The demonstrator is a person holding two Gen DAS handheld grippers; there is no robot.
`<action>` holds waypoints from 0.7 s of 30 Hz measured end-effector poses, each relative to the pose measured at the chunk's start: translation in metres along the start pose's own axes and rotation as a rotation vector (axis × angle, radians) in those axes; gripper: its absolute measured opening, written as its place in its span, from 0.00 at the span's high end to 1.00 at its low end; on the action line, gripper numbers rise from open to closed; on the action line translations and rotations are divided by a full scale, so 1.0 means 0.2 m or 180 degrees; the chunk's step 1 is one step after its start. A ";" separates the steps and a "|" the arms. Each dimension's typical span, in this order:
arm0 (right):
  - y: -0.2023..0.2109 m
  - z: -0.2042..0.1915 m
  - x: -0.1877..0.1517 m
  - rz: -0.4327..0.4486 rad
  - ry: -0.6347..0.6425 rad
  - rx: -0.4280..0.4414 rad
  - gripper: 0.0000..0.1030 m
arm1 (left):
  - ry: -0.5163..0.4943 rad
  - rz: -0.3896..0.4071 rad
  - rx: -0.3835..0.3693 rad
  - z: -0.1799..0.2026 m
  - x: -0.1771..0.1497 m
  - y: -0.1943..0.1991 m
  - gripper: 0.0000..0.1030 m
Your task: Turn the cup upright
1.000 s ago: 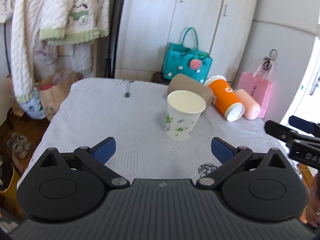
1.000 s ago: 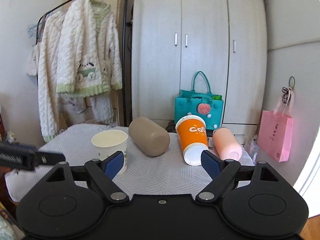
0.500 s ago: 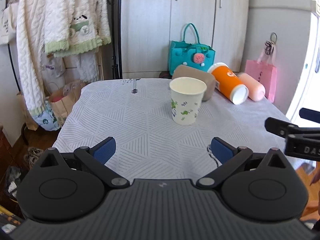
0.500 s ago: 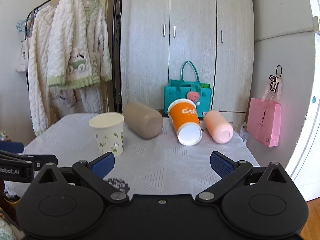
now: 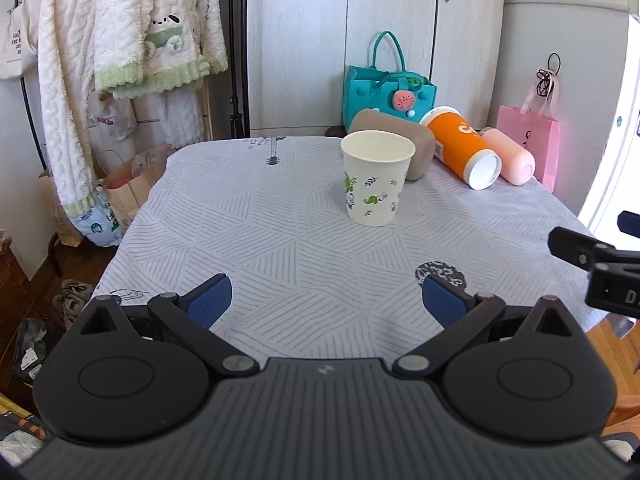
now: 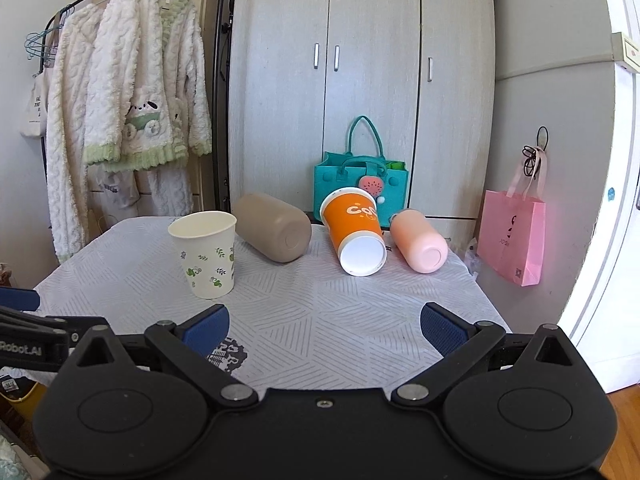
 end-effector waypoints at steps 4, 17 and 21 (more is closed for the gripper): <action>0.00 0.02 -0.01 0.0011 -0.0040 -0.0049 0.00 | -0.0131 -0.0013 0.0109 -0.01 -0.01 0.01 0.00; -0.04 0.05 -0.04 -0.0034 -0.0086 -0.0223 0.00 | -0.0094 -0.0097 0.0221 -0.12 -0.04 -0.03 0.00; -0.03 0.05 -0.04 -0.0039 -0.0091 -0.0200 0.00 | -0.0047 -0.0128 0.0197 -0.13 -0.04 -0.04 0.00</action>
Point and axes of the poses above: each gripper's, at about its wrist camera, not at the fingertips, and y roughly against the way its jaws point, z to its right, x to its top, the point moved 8 cm from there along -y, roughly the way its jaws point, and after that the axes turned 14 degrees about -y, right-handed, at the moved point
